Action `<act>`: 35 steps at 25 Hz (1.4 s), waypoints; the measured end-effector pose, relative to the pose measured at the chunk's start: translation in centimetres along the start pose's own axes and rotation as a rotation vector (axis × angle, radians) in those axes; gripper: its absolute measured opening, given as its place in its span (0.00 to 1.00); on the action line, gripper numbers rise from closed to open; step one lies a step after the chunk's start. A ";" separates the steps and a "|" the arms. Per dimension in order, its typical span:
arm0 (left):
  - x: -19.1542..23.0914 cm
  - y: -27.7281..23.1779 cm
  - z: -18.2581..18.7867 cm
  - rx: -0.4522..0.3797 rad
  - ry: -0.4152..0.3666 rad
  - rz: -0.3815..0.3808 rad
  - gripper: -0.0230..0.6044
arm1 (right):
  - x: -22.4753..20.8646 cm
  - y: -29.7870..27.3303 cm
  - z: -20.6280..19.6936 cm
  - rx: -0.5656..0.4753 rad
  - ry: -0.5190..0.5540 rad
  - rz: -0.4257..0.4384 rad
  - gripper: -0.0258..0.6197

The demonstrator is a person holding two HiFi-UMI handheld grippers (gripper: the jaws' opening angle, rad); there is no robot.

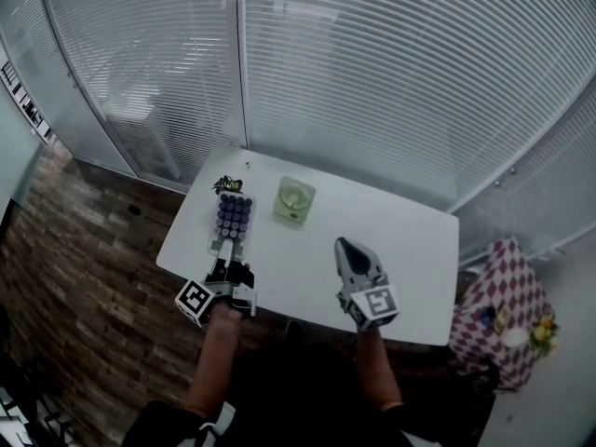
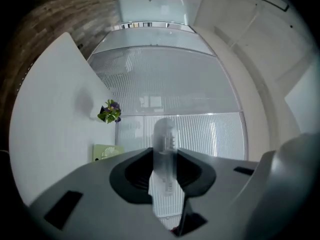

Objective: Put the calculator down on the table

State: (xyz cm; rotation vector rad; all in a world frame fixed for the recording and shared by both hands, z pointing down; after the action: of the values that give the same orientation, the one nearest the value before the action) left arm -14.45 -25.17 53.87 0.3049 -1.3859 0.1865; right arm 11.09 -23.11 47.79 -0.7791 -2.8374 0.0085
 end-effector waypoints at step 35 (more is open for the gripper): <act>23.3 -2.7 0.6 0.067 0.023 0.348 0.20 | -1.3 -1.1 -2.8 0.041 0.010 0.034 0.05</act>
State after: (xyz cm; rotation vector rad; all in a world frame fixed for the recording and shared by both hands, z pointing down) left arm -10.00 -29.05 76.61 0.1140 -1.4043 0.5232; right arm 12.20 -24.82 50.32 -0.8159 -2.8053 0.0675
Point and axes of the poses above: the fingertips, and each gripper's own axes: y backward along the fingers, x to its left, z out of its top, the point moved 2 cm from there along y, backward along the fingers, and after that the axes turned 12 degrees about y, right-handed, at the moved point
